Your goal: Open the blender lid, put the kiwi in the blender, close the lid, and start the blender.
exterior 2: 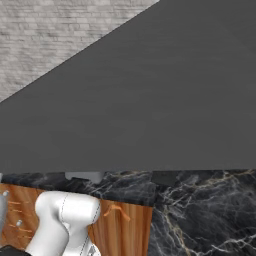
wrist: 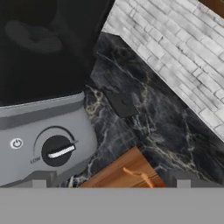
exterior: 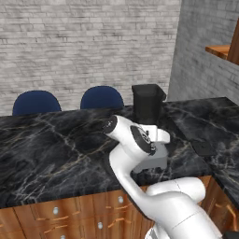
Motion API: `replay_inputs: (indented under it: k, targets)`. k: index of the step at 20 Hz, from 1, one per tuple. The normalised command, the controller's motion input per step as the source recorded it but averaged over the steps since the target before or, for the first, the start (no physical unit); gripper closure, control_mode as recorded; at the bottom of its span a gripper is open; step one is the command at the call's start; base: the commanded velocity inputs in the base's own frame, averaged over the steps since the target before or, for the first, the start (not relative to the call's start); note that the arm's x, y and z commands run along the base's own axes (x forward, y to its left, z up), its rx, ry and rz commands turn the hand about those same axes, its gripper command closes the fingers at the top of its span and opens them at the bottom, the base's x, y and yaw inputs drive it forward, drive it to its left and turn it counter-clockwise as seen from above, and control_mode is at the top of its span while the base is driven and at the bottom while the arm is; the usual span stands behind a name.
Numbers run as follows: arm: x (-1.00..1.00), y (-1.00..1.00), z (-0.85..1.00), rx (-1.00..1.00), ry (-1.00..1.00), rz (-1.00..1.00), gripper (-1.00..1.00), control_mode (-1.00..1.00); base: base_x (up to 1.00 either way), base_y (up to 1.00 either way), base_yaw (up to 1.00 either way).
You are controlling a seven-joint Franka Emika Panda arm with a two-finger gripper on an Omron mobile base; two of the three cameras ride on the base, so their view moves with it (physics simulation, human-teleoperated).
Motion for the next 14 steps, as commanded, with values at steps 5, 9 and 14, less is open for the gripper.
replay_inputs:
  k: [5,9,14]
  targets:
    - [0.18,0.05,-0.12,-0.07,0.07,-0.07,-1.00,-1.00,0.00,0.00,0.00]
    - [0.31,0.00,-0.04,-0.03,0.13,-0.03,-1.00,-1.00,0.00,0.00,0.00]
    - [0.16,-0.02,-0.05,-0.01,0.06,0.00,-1.00,-1.00,0.00,0.00,0.00]
